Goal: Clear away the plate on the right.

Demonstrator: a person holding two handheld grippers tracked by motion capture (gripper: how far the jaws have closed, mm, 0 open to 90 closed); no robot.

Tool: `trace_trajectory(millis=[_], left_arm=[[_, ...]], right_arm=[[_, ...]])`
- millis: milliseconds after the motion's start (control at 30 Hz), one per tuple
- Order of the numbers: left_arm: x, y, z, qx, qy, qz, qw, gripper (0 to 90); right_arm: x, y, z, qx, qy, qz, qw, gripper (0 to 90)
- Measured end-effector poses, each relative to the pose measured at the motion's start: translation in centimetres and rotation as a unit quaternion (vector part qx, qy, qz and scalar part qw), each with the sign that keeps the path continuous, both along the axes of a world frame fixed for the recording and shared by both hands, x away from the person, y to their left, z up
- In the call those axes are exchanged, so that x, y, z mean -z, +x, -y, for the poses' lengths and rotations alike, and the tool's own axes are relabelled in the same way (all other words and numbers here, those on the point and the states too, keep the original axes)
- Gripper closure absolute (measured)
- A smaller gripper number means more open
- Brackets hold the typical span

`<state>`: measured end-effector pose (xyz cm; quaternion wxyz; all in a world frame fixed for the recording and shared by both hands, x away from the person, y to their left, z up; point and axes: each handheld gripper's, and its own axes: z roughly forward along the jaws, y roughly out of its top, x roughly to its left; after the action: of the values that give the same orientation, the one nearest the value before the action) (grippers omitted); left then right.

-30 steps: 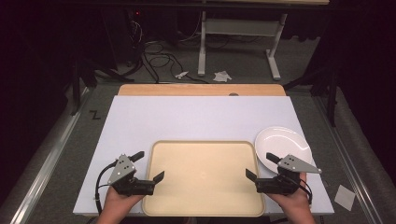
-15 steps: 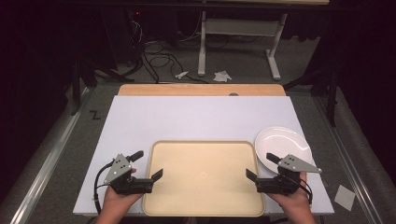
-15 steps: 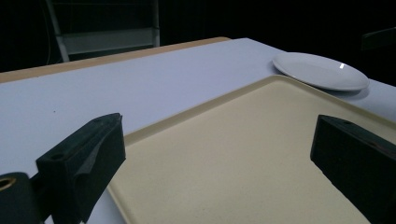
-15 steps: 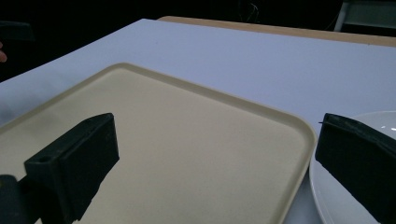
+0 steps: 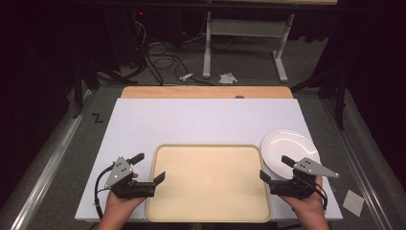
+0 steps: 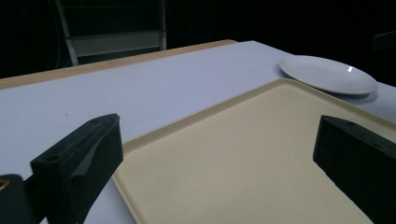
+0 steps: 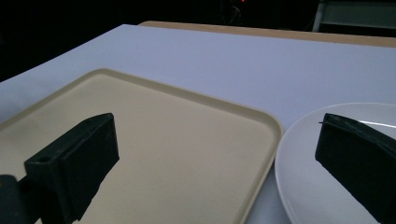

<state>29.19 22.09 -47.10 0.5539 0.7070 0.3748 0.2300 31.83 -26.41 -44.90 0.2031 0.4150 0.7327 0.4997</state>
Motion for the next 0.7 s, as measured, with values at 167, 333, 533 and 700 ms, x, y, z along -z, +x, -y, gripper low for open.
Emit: trace_trajectory(millis=[167,333,533,700], left_arm=[[-0.2,0.0,0.2,-0.004,0.020,0.003,0.9998,2.4],[-0.4,0.2,0.4,-0.015,0.031,0.002,0.9994,2.6],[-0.2,0.4,0.3,-0.017,0.032,-0.002,0.9993,3.0],[0.0,0.5,0.2,-0.019,0.032,0.001,0.9993,2.4]], right_arm=[[0.0,0.0,0.8,0.013,-0.002,0.000,0.9999,0.3],[0.0,-0.1,1.7,0.028,-0.001,-0.001,0.9996,0.3],[-0.1,-0.1,2.7,0.043,-0.001,0.001,0.9991,0.3],[0.0,-0.1,3.5,0.053,0.001,-0.001,0.9986,0.3]])
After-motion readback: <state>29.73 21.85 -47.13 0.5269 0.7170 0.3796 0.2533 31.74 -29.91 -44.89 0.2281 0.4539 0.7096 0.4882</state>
